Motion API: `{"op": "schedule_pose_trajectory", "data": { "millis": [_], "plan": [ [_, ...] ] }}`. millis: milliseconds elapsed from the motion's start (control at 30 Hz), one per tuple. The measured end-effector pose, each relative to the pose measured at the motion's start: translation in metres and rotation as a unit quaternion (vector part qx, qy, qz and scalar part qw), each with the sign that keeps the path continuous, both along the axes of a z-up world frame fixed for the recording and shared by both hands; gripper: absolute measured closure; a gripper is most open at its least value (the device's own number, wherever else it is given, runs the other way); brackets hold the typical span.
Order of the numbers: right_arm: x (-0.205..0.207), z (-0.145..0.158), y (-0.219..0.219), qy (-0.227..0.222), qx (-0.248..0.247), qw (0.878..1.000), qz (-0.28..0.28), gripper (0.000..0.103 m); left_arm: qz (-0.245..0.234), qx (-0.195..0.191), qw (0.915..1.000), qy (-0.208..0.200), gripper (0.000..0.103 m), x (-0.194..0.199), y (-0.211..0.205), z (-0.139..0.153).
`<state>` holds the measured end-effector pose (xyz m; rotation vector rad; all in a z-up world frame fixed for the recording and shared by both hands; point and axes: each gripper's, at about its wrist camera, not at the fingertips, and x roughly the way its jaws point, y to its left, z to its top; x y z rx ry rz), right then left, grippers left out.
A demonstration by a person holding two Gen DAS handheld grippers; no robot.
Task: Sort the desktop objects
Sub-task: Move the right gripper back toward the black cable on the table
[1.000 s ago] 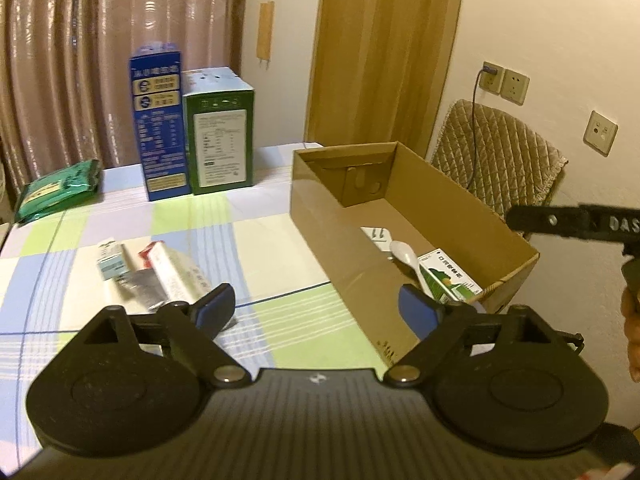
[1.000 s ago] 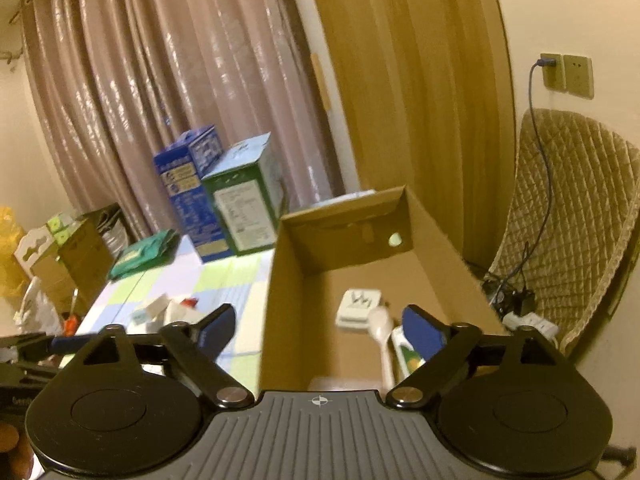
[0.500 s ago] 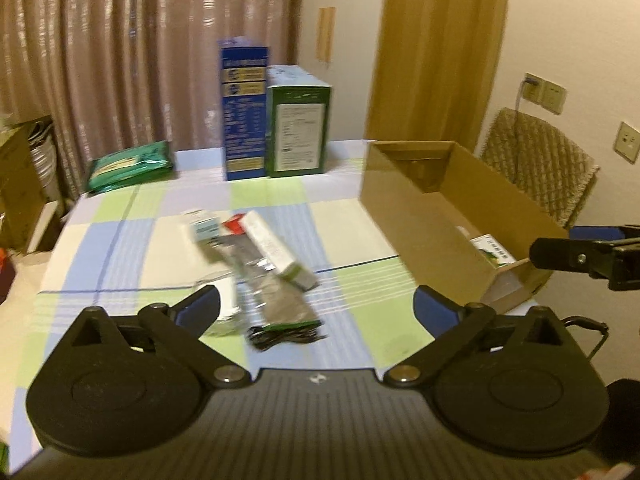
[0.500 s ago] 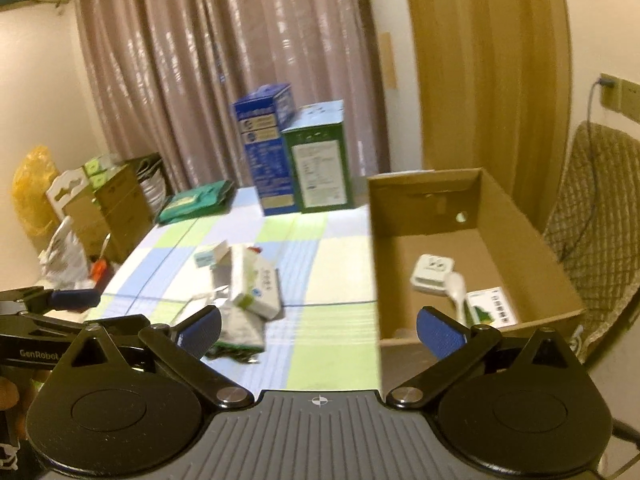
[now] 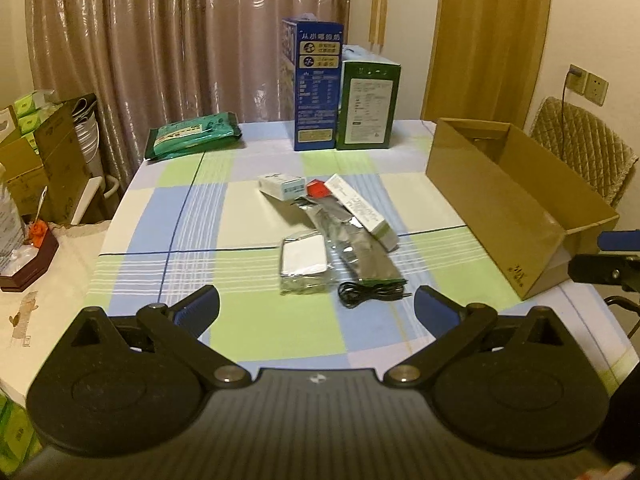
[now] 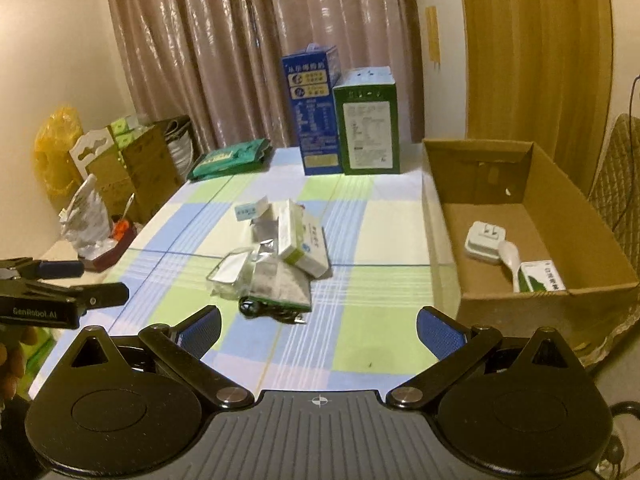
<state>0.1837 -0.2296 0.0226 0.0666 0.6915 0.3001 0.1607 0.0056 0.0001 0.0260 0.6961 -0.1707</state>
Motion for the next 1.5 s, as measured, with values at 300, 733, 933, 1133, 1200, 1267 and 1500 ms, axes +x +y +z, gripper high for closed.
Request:
{"op": "schedule_pose_trajectory", "data": {
  "millis": [300,733,933,1133,1200,1267,1500],
  "plan": [
    [0.014,-0.017,0.014,0.013,-0.008,1.0,0.01,0.002,-0.006,0.003,0.9999,0.012,0.001,0.026,0.005,-0.013],
    [0.039,-0.055,0.036,0.038,-0.025,0.998,0.042,0.002,-0.015,0.018,0.9988,0.042,0.001,0.058,0.01,-0.054],
    [0.055,-0.076,0.049,0.033,-0.038,0.996,0.078,0.002,-0.023,0.022,0.9986,0.043,0.001,0.077,0.012,-0.066],
    [0.078,-0.1,0.057,0.032,-0.054,0.993,0.103,0.002,-0.039,0.03,0.9977,0.048,0.001,0.097,0.011,-0.085],
    [0.085,-0.108,0.058,0.031,-0.061,0.991,0.113,0.002,-0.043,0.032,0.9973,0.051,0.001,0.103,0.012,-0.092],
    [0.095,-0.117,0.061,0.032,-0.07,0.989,0.124,0.003,-0.044,0.03,0.9971,0.055,0.001,0.109,0.014,-0.097],
    [0.128,-0.145,0.07,0.042,-0.081,0.982,0.167,0.024,-0.046,0.025,0.9966,0.063,0.001,0.122,0.02,-0.106]
  ]
}}
